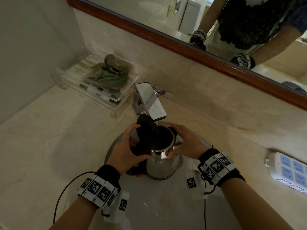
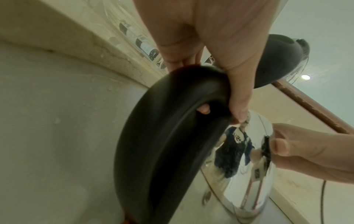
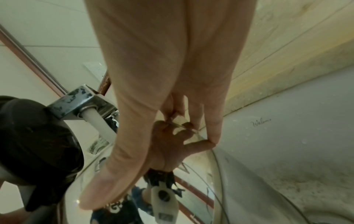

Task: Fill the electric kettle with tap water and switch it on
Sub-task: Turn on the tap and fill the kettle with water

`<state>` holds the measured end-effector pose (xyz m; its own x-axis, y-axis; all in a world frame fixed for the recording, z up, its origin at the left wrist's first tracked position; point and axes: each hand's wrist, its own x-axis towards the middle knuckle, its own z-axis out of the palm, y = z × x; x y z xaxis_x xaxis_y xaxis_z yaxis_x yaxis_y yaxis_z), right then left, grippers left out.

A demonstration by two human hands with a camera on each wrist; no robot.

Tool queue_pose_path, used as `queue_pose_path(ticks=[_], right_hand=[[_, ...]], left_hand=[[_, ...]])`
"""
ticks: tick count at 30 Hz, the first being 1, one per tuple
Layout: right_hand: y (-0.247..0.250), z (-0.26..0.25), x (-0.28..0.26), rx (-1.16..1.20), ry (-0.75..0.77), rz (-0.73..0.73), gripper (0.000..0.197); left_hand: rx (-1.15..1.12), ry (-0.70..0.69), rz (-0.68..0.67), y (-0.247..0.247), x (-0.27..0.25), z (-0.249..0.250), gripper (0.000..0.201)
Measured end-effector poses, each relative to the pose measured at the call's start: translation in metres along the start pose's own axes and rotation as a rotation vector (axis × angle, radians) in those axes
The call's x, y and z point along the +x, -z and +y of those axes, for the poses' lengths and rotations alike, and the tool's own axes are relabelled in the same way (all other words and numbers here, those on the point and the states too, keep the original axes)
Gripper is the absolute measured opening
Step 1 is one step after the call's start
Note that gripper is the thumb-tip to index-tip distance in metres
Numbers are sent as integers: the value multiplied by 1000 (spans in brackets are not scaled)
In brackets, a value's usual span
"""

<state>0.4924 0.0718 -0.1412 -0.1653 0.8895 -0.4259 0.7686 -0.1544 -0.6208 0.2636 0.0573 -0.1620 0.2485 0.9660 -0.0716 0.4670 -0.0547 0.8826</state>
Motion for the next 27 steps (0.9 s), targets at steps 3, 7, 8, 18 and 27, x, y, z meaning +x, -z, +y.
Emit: queue_pose_path(ticks=[3,7,8,18,27], right_hand=[[0,0,0,-9,-2,0,108],[-1,1,1,-29,-6,-2,110],[-1,1,0,-30,-8,-3,111],[-2,-1,-2,7,-18,0,110],[-2,1,-3,-17,-12,8,109]], left_hand=[[-5,-1,-6,0,0,0,98],[-7,-10,-2,0,0,-1,102],[-10,-13,-2,0,0,-1,101],[-9,-27,-3,-1,1,-4,101],[2,-21,-10,-2,1,-3,103]])
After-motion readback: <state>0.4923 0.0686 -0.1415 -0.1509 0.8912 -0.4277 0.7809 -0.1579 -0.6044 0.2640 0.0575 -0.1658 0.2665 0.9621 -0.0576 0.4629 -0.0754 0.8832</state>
